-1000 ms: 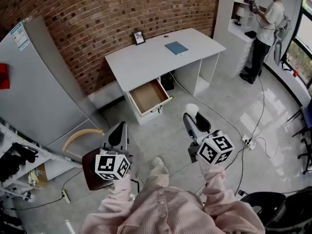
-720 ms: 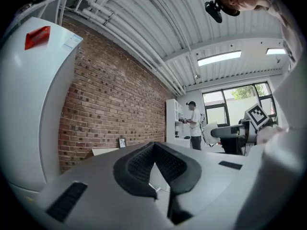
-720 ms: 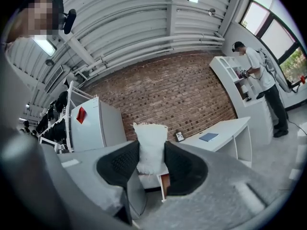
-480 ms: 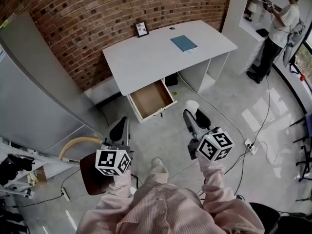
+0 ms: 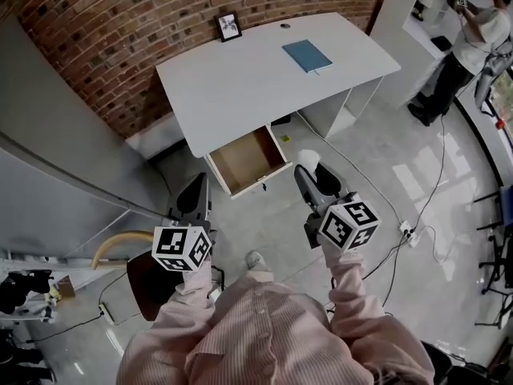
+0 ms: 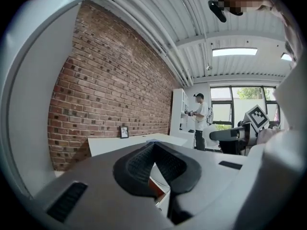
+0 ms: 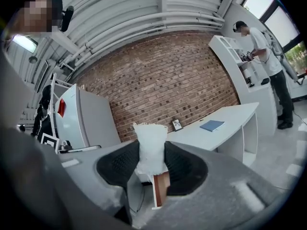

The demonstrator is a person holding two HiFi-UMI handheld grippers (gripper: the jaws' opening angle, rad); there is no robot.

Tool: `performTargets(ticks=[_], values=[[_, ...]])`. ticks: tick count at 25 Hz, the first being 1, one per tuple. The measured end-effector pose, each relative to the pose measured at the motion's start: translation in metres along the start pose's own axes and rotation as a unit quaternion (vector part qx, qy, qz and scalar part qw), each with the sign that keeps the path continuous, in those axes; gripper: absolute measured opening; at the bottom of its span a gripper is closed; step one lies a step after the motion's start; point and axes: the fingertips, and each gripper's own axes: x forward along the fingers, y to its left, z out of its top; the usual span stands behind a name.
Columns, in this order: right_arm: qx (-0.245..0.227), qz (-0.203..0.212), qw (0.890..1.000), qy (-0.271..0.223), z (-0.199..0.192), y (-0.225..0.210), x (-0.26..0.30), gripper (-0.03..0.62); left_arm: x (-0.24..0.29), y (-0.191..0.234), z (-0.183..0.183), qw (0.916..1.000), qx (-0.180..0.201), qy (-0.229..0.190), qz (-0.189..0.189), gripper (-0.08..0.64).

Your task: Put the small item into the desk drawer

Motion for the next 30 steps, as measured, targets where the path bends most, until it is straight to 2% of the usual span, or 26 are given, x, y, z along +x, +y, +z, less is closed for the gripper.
performTargets(ticks=[9, 14, 21, 25, 30], values=[[-0.034, 0.002, 0.999, 0.032, -0.004, -0.022, 0.044, 0.153, 0.036, 0.019, -0.017, 0.9996, -0.016, 0.023, -0.004, 0.0], [-0.042, 0.01, 0.997, 0.059, -0.016, -0.03, 0.07, 0.153, 0.045, 0.034, -0.034, 0.9984, -0.039, 0.037, 0.014, 0.0], [-0.062, 0.049, 0.991, 0.104, -0.037, -0.049, 0.119, 0.153, 0.065, 0.054, -0.071, 0.9936, -0.076, 0.066, 0.053, 0.0], [-0.096, 0.081, 0.982, 0.144, -0.058, -0.063, 0.153, 0.153, 0.083, 0.068, -0.101, 0.9879, -0.1, 0.091, 0.077, 0.0], [-0.134, 0.135, 0.961, 0.201, -0.085, -0.076, 0.189, 0.153, 0.106, 0.086, -0.136, 0.9747, -0.145, 0.122, 0.119, 0.0]])
